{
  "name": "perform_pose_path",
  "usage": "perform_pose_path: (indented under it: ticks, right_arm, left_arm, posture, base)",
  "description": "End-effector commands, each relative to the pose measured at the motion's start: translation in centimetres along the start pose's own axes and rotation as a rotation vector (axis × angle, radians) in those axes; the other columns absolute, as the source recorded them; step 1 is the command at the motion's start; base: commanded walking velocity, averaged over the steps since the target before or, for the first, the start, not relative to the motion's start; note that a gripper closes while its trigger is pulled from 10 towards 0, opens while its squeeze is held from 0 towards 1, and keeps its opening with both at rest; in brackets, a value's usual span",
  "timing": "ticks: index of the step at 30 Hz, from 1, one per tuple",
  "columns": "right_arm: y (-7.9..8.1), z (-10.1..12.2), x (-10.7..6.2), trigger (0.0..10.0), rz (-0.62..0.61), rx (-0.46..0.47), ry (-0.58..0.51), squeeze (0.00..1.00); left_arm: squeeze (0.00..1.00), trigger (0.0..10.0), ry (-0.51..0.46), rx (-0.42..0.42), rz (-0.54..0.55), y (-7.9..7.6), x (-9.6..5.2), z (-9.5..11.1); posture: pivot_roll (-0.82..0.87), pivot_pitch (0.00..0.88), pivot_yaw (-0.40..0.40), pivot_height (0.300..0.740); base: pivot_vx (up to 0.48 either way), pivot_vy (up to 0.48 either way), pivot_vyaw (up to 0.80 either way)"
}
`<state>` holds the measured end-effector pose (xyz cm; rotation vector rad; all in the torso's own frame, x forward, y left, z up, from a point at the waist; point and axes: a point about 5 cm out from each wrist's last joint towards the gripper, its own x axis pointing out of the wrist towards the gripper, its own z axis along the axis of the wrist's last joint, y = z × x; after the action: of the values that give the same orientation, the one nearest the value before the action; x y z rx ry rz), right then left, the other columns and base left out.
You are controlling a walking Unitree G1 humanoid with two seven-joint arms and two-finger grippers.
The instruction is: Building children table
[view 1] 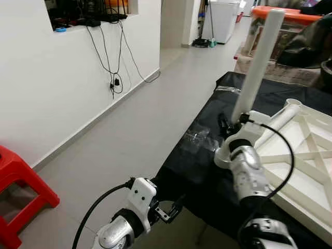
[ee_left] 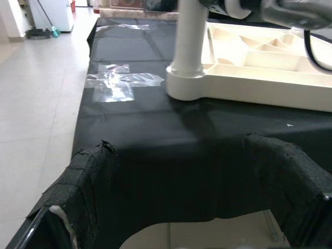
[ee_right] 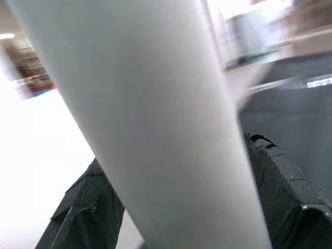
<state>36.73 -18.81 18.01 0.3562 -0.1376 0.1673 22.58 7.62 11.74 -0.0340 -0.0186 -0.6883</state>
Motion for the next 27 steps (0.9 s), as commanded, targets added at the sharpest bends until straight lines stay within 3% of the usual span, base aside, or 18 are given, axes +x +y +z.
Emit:
perform_pose_path:
  ticks: [1,3,5,6,8,9,12,15,16,17,20,24,27]
  right_arm:
    - [2.2,-0.4,0.4,10.0,0.155,0.049,0.027,0.0]
    - [2.5,-0.2,-0.4,10.0,0.403,0.098,0.098,0.0]
    - [2.7,-0.1,-0.7,10.0,0.473,0.117,0.12,0.0]
    - [3.2,0.1,-1.7,10.0,0.672,0.128,0.159,0.0]
    - [3.2,0.1,-1.7,10.0,0.672,0.128,0.159,0.0]
    - [4.0,-0.2,-3.1,10.0,0.874,0.115,0.225,0.0]
    - [4.2,-0.4,-3.5,10.0,0.929,0.104,0.245,0.0]
    - [4.9,-1.6,-3.3,9.6,0.951,0.035,0.285,0.0]
    - [5.0,-1.9,-3.1,1.9,0.94,0.024,0.293,0.0]
    - [5.2,-2.1,-3.0,0.0,0.933,0.019,0.298,0.0]
    - [5.2,-2.1,-3.0,0.0,0.937,0.022,0.308,0.0]
    - [4.1,-1.8,-0.8,0.0,0.629,-0.093,0.215,0.0]
    - [4.0,-1.6,-0.7,0.0,0.603,-0.101,0.2,0.0]
  left_arm:
    - [0.0,10.0,0.023,-0.009,-0.001,-0.1,0.0,-0.5]
    - [0.0,10.0,0.023,-0.009,-0.001,-0.1,0.0,-0.5]
    - [0.0,10.0,0.022,-0.009,0.0,-0.1,0.0,-0.5]
    - [0.0,10.0,0.021,-0.008,0.001,-0.1,0.0,-0.5]
    - [0.0,10.0,0.021,-0.008,0.001,-0.1,0.0,-0.5]
    - [0.0,10.0,0.022,-0.006,0.003,-0.1,-0.1,-0.4]
    - [0.0,10.0,0.022,-0.006,0.003,-0.1,-0.1,-0.4]
    - [0.0,10.0,0.023,-0.005,0.001,-0.1,-0.2,-0.4]
    - [0.0,10.0,0.023,-0.005,0.001,0.0,-0.2,-0.4]
    - [0.0,10.0,0.024,-0.005,0.001,0.0,-0.2,-0.4]
    - [0.0,10.0,0.024,-0.005,0.001,0.0,-0.2,-0.4]
    - [0.0,10.0,0.025,-0.006,0.002,0.0,-0.1,-0.5]
    - [0.0,10.0,0.025,-0.006,0.001,0.0,-0.1,-0.5]
  posture:
    - [0.1,0.034,-0.042,0.74]
    - [0.1,0.034,-0.043,0.74]
    - [0.1,0.033,-0.046,0.74]
    - [0.1,0.035,-0.046,0.74]
    - [0.1,0.035,-0.046,0.74]
    - [0.11,0.036,-0.045,0.74]
    - [0.11,0.036,-0.045,0.74]
    - [0.11,0.037,-0.043,0.74]
    - [0.11,0.037,-0.043,0.74]
    - [0.11,0.038,-0.041,0.74]
    - [0.11,0.038,-0.041,0.74]
    - [0.11,0.038,-0.042,0.74]
    - [0.1,0.037,-0.042,0.74]
  base:
    - [0.0,0.0,0.0]
    - [0.0,0.0,0.0]
    - [0.0,0.0,0.0]
    - [0.0,0.0,0.0]
    - [0.0,0.0,0.0]
    - [0.0,0.0,0.0]
    - [0.0,0.0,0.0]
    - [0.0,0.0,0.0]
    - [0.0,0.0,0.0]
    - [0.0,0.0,0.0]
    - [0.0,0.0,0.0]
    - [0.0,0.0,0.0]
    - [0.0,0.0,0.0]
